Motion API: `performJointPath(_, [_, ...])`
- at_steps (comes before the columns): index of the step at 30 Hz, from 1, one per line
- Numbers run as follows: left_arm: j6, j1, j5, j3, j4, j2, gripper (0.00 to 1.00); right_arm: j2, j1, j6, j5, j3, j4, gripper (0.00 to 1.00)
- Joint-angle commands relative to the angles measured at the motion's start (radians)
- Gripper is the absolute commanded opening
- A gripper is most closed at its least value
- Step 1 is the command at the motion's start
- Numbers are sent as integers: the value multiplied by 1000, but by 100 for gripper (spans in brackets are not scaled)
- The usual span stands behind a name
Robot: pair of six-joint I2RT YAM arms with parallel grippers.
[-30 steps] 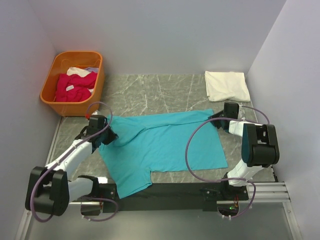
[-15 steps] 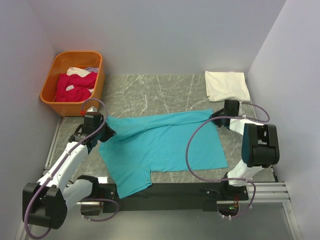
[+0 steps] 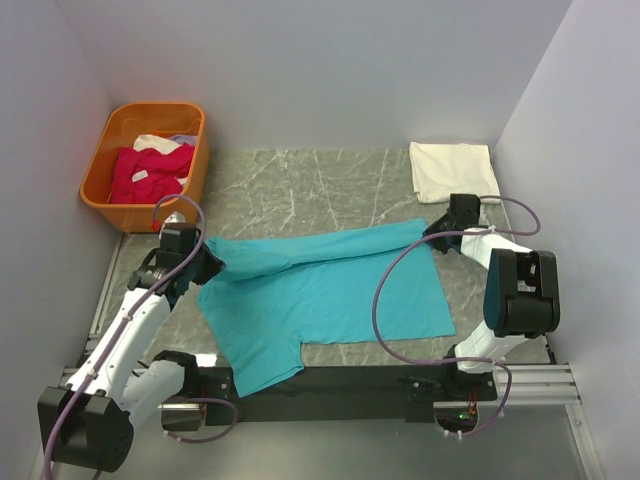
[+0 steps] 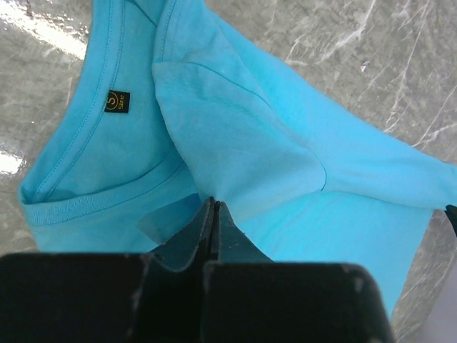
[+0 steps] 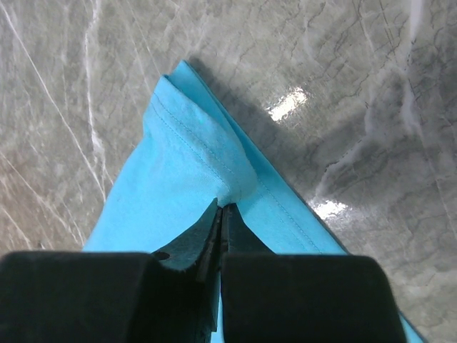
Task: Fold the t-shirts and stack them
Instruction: Fold the tshirt
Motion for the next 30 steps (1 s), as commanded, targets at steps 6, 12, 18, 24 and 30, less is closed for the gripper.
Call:
performJointPath(6, [10,13,-31,47,-32,-7,1,-1,-6,-54,-10,32,-29,1])
performJointPath(12, [2,13,-28,-31,6,-1,1,36,-6,-74,-11,20,-61,15])
performJointPath(18, [-4,13,-25,-91,35,12,6,-37,-2,-100,22,6,-99,37])
performJointPath(24, [10,15,-77,-82,37,-17,7,-149,-6,-120,98,6,-95,45])
performJointPath(30, [16,17,-58,-72,52,1,5,-107,-10,-56,50,-33,-47,48])
